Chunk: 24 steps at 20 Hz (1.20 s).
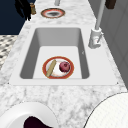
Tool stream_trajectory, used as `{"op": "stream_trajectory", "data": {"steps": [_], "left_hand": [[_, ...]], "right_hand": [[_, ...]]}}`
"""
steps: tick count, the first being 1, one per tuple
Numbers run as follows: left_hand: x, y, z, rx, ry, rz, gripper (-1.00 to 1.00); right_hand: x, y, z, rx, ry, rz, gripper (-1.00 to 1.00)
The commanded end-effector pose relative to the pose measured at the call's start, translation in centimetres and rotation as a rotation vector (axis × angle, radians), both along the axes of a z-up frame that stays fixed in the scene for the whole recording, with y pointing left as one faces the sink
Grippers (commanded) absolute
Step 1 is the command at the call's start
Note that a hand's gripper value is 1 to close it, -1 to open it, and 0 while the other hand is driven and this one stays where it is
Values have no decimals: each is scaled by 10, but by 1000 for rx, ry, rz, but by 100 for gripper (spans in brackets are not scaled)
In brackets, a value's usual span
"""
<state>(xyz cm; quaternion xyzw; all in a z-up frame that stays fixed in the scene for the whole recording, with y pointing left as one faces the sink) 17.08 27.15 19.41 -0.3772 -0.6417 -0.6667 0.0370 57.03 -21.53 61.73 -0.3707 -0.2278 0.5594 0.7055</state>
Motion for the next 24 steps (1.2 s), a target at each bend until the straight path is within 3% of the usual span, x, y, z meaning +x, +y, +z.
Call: {"op": "stream_trajectory", "data": {"steps": [1,5,10,19,24], "left_hand": [[0,0,0,0,0,0,0],[0,0,0,0,0,0,0],[0,0,0,0,0,0,0],[0,0,0,0,0,0,0],[0,0,0,0,0,0,0]], "right_hand": [[0,-4,-8,-22,-54,66,-100],[-30,-17,32,-2,-13,91,-100],[-74,-26,52,49,-5,62,-100],[-141,-47,57,44,-34,59,-100],[-182,-48,46,35,5,60,-100]]}}
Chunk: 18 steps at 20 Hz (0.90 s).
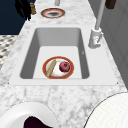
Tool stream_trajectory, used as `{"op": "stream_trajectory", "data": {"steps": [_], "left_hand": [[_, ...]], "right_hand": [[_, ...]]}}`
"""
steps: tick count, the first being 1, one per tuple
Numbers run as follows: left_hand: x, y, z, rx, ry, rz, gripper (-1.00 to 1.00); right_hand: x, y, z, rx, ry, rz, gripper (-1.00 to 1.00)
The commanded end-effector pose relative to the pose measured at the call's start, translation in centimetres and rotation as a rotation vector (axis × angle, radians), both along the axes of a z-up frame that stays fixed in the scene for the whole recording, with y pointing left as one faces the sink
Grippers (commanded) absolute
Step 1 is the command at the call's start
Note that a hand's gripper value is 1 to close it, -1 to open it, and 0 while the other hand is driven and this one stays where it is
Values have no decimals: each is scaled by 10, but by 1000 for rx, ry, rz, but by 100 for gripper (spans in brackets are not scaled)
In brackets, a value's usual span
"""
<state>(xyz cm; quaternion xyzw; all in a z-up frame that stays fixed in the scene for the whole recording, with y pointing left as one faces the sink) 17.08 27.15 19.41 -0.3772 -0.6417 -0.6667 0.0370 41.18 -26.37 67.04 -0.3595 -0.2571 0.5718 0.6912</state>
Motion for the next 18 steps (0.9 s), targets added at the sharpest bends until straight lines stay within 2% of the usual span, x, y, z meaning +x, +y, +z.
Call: {"op": "stream_trajectory", "data": {"steps": [1,7,18], "left_hand": [[0,0,0,0,0,0,0],[0,0,0,0,0,0,0],[0,0,0,0,0,0,0]], "right_hand": [[-31,0,-10,0,28,0,-100],[-79,-1,-30,-21,-19,0,-100],[-169,-2,-65,-21,-2,-3,-100]]}}
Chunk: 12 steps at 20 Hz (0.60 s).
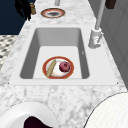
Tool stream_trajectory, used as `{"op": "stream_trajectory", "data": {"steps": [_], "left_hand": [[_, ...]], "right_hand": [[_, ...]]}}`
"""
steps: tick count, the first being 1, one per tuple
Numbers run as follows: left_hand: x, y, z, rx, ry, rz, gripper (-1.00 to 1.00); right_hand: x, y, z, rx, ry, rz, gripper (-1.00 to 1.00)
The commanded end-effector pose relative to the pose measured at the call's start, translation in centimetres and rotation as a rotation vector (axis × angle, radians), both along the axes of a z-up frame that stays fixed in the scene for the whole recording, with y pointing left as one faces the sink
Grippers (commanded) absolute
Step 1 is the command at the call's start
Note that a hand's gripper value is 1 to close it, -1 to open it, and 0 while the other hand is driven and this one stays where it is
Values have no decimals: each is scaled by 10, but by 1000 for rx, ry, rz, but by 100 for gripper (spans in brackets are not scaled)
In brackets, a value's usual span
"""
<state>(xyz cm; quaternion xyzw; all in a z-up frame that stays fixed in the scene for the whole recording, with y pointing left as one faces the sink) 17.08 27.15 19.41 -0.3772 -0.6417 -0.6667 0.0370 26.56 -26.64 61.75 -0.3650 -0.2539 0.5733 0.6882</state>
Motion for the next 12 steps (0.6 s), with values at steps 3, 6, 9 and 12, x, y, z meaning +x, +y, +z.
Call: {"op": "stream_trajectory", "data": {"steps": [3,6,9,12], "left_hand": [[0,0,0,0,0,0,0],[0,0,0,0,0,0,0],[0,0,0,0,0,0,0],[0,0,0,0,0,0,0]], "right_hand": [[-34,5,-43,-46,4,6,-100],[-48,1,-61,-22,20,4,-100],[-65,0,-76,-18,7,19,-100],[-84,-4,-97,4,6,64,-100]]}}
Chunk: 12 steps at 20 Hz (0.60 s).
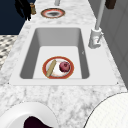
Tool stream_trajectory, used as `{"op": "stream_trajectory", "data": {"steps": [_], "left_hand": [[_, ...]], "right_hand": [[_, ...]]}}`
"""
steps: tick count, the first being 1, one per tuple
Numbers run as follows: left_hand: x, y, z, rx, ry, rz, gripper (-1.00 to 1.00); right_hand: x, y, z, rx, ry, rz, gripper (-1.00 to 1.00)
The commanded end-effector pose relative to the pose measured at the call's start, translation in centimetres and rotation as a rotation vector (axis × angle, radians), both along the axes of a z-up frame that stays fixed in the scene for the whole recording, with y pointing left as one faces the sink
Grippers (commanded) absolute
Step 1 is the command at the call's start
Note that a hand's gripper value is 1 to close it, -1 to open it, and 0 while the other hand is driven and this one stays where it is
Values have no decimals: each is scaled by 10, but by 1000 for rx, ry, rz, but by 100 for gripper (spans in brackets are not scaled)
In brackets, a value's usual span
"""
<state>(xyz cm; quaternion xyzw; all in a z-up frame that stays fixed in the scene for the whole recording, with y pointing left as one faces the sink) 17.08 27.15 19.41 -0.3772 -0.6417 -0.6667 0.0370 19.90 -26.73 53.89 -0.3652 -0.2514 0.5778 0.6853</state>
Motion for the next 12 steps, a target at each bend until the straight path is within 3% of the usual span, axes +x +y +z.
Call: {"op": "stream_trajectory", "data": {"steps": [1,7,12], "left_hand": [[0,0,0,0,0,0,0],[0,0,0,0,0,0,0],[0,0,0,0,0,0,0]], "right_hand": [[-20,-4,-26,18,0,71,-100],[-45,-3,-52,54,12,83,-100],[-59,-4,-77,67,8,153,-100]]}}
